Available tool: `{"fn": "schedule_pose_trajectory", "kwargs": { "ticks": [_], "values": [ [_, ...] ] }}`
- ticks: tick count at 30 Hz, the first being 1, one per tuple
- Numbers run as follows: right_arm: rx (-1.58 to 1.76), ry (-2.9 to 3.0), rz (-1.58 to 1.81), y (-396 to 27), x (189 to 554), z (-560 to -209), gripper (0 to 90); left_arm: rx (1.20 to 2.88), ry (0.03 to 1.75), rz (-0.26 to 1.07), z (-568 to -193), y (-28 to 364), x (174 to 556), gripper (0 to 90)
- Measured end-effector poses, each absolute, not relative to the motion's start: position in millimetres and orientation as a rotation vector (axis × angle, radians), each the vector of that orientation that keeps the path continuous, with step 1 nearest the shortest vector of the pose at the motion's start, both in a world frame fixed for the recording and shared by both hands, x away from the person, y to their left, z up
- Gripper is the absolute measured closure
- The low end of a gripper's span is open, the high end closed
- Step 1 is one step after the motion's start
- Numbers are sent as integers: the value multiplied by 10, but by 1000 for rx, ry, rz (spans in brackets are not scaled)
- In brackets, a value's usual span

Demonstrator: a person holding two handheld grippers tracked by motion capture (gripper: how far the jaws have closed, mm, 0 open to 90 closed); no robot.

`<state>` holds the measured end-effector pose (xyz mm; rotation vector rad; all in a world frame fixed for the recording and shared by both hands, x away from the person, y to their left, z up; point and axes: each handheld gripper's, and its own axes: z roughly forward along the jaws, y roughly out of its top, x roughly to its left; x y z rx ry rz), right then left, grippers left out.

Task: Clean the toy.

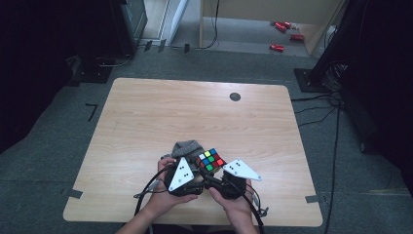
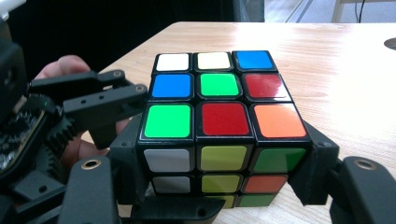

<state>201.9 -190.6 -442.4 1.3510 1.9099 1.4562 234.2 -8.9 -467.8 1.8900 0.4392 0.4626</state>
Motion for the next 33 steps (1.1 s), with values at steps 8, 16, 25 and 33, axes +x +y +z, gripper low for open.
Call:
{"fn": "schedule_pose_trajectory", "kwargs": {
  "ticks": [8, 16, 25, 33],
  "values": [
    [1352, 1898, 1472, -1888, 2012, -4432, 346, 1870, 432, 451, -4672, -60, 2344, 337],
    [1321, 1910, 1509, -1912, 2018, -4396, 324, 1878, 425, 433, -4633, -17, 2356, 345],
    [1241, 1870, 1598, -2027, 1985, -4218, 303, 1887, 435, 410, -4593, 109, 2450, 346],
    [1214, 1795, 1620, -2178, 1984, -4092, 328, 1910, 443, 400, -4574, 221, 2533, 347]
  ]
}}
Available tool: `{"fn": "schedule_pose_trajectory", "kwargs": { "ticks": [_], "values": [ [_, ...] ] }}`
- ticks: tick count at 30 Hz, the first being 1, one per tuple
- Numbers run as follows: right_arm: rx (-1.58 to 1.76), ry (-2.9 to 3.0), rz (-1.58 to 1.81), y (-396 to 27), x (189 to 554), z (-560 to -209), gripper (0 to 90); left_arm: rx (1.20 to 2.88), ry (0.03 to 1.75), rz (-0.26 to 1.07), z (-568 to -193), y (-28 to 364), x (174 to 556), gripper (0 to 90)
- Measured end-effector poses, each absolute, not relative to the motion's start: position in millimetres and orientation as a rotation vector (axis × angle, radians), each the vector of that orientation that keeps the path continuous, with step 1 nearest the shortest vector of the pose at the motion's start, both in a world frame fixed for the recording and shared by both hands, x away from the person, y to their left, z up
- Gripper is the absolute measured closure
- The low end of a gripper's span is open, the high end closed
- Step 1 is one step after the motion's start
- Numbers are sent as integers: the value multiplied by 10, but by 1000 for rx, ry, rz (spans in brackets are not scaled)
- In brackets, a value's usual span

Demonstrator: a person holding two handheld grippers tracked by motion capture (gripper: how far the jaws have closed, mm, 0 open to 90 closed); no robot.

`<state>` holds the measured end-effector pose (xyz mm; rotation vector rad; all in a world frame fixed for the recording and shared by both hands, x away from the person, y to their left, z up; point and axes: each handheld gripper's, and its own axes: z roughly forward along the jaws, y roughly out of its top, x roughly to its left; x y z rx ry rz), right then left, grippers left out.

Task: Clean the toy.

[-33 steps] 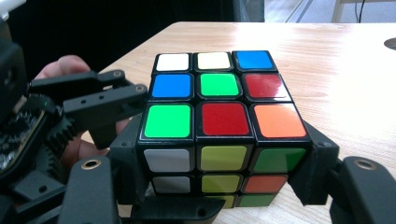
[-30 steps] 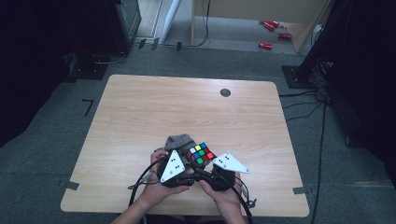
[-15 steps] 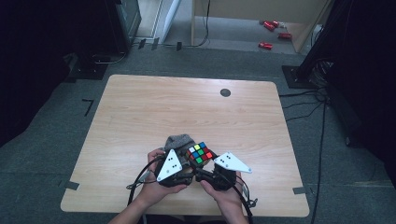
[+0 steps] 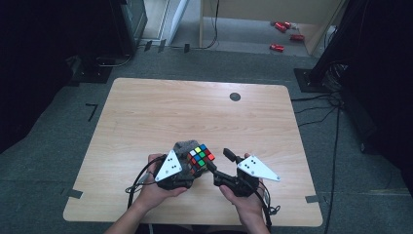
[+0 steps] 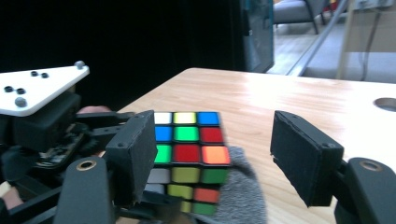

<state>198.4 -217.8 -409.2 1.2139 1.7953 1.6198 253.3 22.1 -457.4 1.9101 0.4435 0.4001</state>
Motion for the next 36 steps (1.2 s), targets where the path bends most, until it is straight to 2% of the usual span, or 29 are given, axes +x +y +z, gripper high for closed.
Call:
{"fn": "schedule_pose_trajectory", "kwargs": {
  "ticks": [9, 19, 36],
  "values": [
    [1254, 1799, 1480, -2274, 2111, -4308, 386, 1896, 496, 402, -4483, 500, 2678, 346],
    [1237, 1945, 1432, -2039, 2228, -4556, 332, 1858, 601, 446, -4386, 868, 2782, 346],
    [1163, 2104, 1376, -1440, 2626, -4782, 257, 1868, 687, 474, -4425, 1146, 2709, 345]
  ]
}}
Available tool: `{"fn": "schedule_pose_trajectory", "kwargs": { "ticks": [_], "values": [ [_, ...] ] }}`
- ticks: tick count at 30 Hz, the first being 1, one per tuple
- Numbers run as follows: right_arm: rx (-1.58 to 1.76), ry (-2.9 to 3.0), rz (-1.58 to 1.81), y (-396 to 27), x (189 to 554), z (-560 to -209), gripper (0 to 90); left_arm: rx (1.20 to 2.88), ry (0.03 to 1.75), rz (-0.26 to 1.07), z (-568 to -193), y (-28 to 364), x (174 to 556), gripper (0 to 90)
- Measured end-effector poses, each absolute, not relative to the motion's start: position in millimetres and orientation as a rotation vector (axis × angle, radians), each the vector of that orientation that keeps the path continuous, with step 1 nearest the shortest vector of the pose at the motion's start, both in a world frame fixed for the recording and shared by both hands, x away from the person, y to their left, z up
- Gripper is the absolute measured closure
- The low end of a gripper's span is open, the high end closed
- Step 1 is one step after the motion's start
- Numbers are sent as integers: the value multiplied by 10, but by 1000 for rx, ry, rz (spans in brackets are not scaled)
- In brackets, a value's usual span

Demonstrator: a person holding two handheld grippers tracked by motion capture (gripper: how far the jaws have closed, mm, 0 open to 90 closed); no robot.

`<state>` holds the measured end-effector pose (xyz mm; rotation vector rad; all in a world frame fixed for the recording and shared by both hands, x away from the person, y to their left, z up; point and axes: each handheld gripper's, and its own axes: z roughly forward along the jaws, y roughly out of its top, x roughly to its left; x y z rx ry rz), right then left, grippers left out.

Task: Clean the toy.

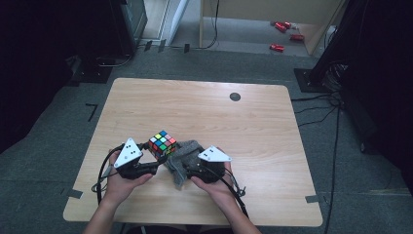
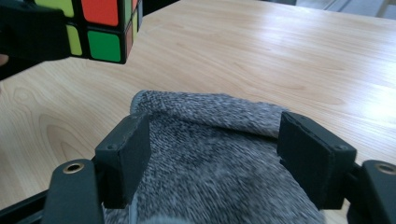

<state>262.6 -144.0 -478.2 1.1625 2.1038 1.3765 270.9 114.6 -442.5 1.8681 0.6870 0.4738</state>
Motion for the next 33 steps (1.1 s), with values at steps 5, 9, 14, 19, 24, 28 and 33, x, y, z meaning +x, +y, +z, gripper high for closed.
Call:
{"fn": "schedule_pose_trajectory", "kwargs": {
  "ticks": [5, 9, 14, 19, 24, 28, 33],
  "values": [
    [1139, 2127, 1321, -1307, 2735, -4841, 246, 1865, 702, 469, -4443, 1192, 2685, 345],
    [1131, 2153, 1259, -1223, 2828, -4916, 250, 1864, 709, 474, -4448, 1219, 2664, 345],
    [1109, 2212, 1171, -1127, 2896, -5036, 266, 1860, 714, 481, -4443, 1254, 2649, 345],
    [1115, 2250, 1128, -1106, 2930, -5100, 281, 1856, 720, 478, -4444, 1264, 2652, 345],
    [1128, 2291, 1110, -1117, 2957, -5156, 320, 1855, 719, 476, -4448, 1247, 2654, 345],
    [1150, 2304, 1128, -1133, 2979, -5179, 341, 1856, 719, 470, -4451, 1237, 2655, 345],
    [1160, 2305, 1121, -1179, 2980, -5172, 581, 1858, 712, 462, -4455, 1206, 2653, 345]
  ]
}}
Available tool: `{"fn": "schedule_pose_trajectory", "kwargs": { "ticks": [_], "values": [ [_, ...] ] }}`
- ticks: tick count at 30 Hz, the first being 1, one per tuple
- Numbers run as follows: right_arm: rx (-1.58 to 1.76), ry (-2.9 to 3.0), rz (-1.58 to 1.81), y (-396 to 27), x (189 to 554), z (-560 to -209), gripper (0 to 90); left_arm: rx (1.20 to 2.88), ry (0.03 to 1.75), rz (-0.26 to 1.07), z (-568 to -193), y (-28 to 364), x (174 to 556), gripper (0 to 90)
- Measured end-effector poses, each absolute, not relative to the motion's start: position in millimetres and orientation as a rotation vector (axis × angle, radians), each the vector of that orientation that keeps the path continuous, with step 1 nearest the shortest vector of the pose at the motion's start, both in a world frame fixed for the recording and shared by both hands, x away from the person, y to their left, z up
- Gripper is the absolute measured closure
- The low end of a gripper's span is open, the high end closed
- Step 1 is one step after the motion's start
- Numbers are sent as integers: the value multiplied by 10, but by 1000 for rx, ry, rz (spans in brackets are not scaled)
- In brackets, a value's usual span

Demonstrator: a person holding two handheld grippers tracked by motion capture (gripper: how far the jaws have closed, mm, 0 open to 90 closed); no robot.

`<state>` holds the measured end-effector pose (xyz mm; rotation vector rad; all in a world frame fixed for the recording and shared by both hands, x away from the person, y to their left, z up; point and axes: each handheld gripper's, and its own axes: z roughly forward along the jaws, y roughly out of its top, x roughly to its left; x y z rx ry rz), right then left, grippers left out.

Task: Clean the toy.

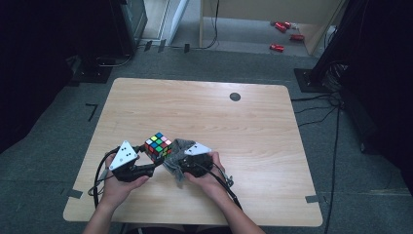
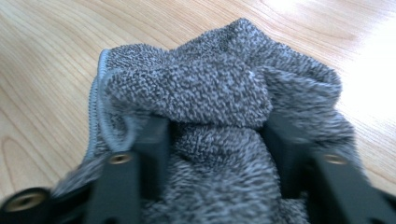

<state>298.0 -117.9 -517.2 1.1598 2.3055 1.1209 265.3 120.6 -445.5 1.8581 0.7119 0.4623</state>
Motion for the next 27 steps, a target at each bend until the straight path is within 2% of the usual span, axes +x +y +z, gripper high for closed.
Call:
{"fn": "schedule_pose_trajectory", "kwargs": {
  "ticks": [3, 7, 16, 23, 27],
  "values": [
    [1158, 2306, 1122, -1224, 2975, -5158, 703, 1860, 709, 460, -4459, 1189, 2654, 345],
    [1148, 2300, 1129, -1302, 2944, -5131, 758, 1863, 707, 452, -4473, 1172, 2662, 345],
    [1191, 2192, 1214, -1648, 2796, -4895, 765, 1883, 685, 438, -4504, 1079, 2669, 345],
    [1179, 2013, 1315, -2019, 2503, -4345, 764, 1911, 644, 409, -4541, 943, 2662, 345],
    [1143, 1974, 1404, -2060, 2366, -4100, 762, 1942, 601, 385, -4578, 804, 2636, 345]
  ]
}}
